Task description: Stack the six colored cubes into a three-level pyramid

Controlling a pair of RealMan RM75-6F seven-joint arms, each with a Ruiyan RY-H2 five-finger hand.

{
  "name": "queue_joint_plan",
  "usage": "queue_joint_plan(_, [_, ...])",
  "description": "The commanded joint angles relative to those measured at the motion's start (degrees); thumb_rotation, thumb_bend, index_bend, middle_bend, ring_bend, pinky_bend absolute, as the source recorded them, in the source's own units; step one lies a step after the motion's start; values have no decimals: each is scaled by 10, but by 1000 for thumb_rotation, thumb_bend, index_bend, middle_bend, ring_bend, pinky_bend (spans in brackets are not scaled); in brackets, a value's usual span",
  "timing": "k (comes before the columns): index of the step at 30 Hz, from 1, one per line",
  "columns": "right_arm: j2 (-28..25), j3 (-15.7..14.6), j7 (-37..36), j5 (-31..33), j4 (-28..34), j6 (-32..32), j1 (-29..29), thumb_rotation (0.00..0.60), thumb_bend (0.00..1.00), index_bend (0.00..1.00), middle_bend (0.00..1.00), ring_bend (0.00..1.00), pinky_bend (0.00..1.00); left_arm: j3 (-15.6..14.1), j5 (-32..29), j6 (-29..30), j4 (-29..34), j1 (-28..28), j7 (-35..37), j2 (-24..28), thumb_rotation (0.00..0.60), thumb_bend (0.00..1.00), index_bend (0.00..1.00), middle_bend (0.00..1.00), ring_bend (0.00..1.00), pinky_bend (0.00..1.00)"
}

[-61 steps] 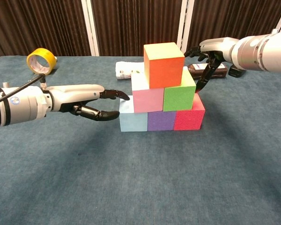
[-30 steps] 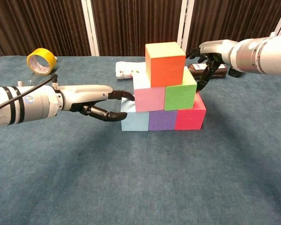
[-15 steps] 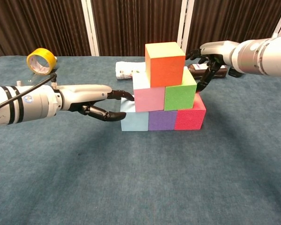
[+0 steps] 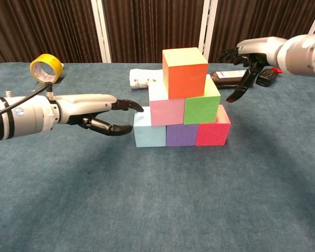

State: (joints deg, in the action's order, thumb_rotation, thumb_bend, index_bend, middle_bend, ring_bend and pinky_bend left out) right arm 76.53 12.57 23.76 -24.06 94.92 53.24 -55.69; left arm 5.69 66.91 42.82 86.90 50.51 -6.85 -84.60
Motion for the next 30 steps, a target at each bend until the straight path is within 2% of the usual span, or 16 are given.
queue_joint_plan(1, [-24,-3,-3,-18,25,12,13,600,213,61,47,0,0,-3,2,8,5,-7,0,7,147,401,70,0,0,0])
queue_joint_plan(8, [-96,-20,-35,-93,86,43,69,600,213,61,48,0,5,-12,19,74,33,-52,6,50,199,401,70,0,0,0])
queue_joint_plan(10, [-115,-26,-51,-121,98,57,91,600,213,61,45,0,61,-14,25,104,40,-71,9,65,244,400,70,0,0,0])
queue_joint_plan(12, [-137,-33,-80,-159,110,71,121,600,213,60,41,0,143,-16,32,145,42,-97,10,82,369,400,70,0,0,0])
queue_joint_plan(13, [-148,-36,-96,-178,114,75,134,600,213,57,41,0,169,-16,34,164,43,-109,12,88,406,401,71,0,0,0])
queue_joint_plan(15, [-171,-46,-134,-223,120,88,169,600,213,52,48,0,188,-18,36,204,41,-137,17,103,519,403,72,0,0,0])
queue_joint_plan(17, [-188,-59,-173,-274,116,104,204,600,213,48,59,0,190,-20,37,241,37,-165,21,118,573,405,72,0,0,0])
queue_joint_plan(24, [-207,-102,-304,-433,60,202,322,600,213,31,64,0,175,-43,56,345,25,-261,56,154,600,401,79,0,0,0])
queue_joint_plan(30, [-191,-129,-377,-518,-2,285,398,600,213,18,63,0,145,-61,84,424,13,-330,70,154,600,399,83,0,0,0])
